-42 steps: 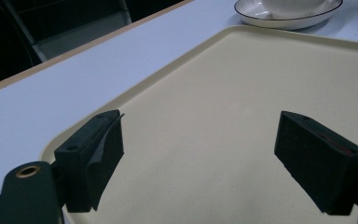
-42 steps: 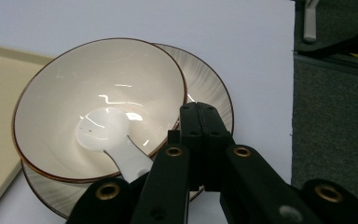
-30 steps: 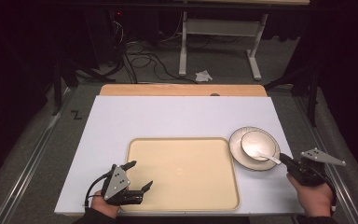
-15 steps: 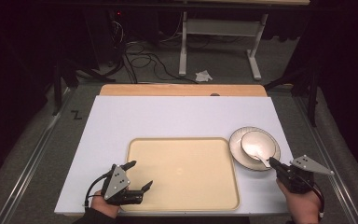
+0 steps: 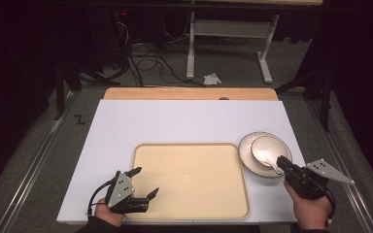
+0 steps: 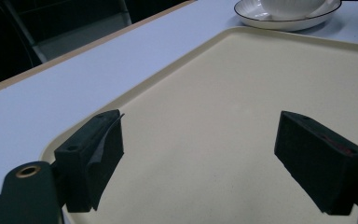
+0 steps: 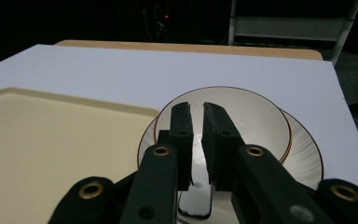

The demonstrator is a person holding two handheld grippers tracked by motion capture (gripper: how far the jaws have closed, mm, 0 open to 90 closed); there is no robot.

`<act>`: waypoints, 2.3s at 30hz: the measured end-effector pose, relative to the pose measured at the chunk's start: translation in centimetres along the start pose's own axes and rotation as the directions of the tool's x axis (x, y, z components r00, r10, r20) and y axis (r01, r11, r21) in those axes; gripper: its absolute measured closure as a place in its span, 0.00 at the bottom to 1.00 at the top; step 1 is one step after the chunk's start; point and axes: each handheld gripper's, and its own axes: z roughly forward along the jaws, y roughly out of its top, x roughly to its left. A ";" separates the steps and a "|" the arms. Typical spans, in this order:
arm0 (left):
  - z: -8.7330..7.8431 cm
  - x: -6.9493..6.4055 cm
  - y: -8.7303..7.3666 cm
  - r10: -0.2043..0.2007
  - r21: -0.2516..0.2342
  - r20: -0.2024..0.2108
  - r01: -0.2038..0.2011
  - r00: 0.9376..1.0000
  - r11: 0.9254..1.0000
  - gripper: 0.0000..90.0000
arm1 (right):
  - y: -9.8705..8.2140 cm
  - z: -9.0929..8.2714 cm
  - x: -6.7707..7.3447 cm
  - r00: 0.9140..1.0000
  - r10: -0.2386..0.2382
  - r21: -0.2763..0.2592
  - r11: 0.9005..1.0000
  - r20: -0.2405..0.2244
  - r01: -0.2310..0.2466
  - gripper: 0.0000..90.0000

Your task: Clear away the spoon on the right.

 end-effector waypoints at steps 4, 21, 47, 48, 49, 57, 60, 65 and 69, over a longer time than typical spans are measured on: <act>0.2 -0.1 0.1 0.004 0.005 0.002 -0.004 1.000 1.000 0.18 | -1.0 -0.8 -0.1 0.998 0.049 -0.014 0.999 -0.025 -0.050 0.83; 0.3 -0.2 0.0 0.011 0.018 0.000 -0.011 1.000 1.000 0.18 | -2.6 -1.1 -1.4 0.971 0.236 -0.038 0.971 -0.035 -0.237 0.60; 0.5 -0.4 0.1 0.030 0.026 0.001 -0.030 1.000 0.999 0.18 | -3.7 0.4 -1.3 0.924 0.378 0.034 0.926 -0.058 -0.376 0.59; 0.5 -0.4 0.1 0.030 0.027 0.001 -0.030 1.000 0.999 0.18 | -3.7 0.4 -1.3 0.923 0.379 0.038 0.925 -0.060 -0.377 0.60; 0.5 -0.4 0.1 0.030 0.027 0.002 -0.030 1.000 0.999 0.18 | -3.7 0.5 -1.3 0.923 0.380 0.040 0.925 -0.058 -0.378 0.60; 0.5 -0.4 0.1 0.034 0.028 0.002 -0.034 0.999 0.999 0.18 | -3.8 0.7 -1.3 0.913 0.403 0.044 0.915 -0.057 -0.401 0.76; 0.5 -0.4 0.1 0.036 0.028 0.003 -0.036 0.999 0.999 0.18 | -3.8 0.6 -1.3 0.917 0.396 0.037 0.918 -0.053 -0.394 0.82; 0.5 -0.4 0.1 0.036 0.028 0.002 -0.036 0.999 0.999 0.18 | -3.8 0.5 -1.3 0.919 0.391 0.036 0.920 -0.036 -0.390 0.88; 0.5 -0.4 0.1 0.038 0.029 0.002 -0.038 0.999 0.999 0.18 | -3.7 0.5 -1.3 0.924 0.382 0.035 0.924 -0.029 -0.381 0.90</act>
